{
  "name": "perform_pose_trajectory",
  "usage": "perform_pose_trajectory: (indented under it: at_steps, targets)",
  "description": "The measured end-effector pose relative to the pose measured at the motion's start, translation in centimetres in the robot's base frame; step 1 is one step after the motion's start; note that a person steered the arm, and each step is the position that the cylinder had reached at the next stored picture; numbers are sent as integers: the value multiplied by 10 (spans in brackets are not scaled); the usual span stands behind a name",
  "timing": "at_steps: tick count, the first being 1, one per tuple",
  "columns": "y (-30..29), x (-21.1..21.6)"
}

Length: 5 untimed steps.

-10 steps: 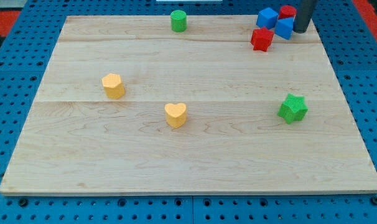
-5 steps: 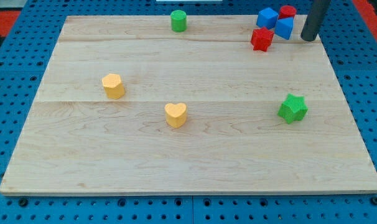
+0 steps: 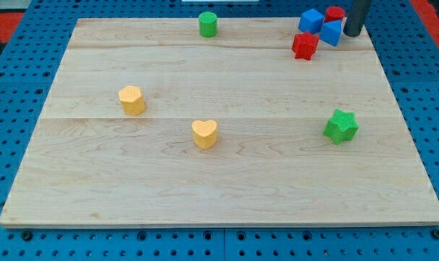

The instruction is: Move the red star closer to blue cube

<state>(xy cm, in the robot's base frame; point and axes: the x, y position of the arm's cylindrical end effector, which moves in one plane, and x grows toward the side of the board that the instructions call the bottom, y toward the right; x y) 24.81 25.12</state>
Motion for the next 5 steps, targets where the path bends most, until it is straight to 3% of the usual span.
perform_pose_trajectory:
  at_steps: [4,5]
  targets:
    - [-56,106]
    - [-93,100]
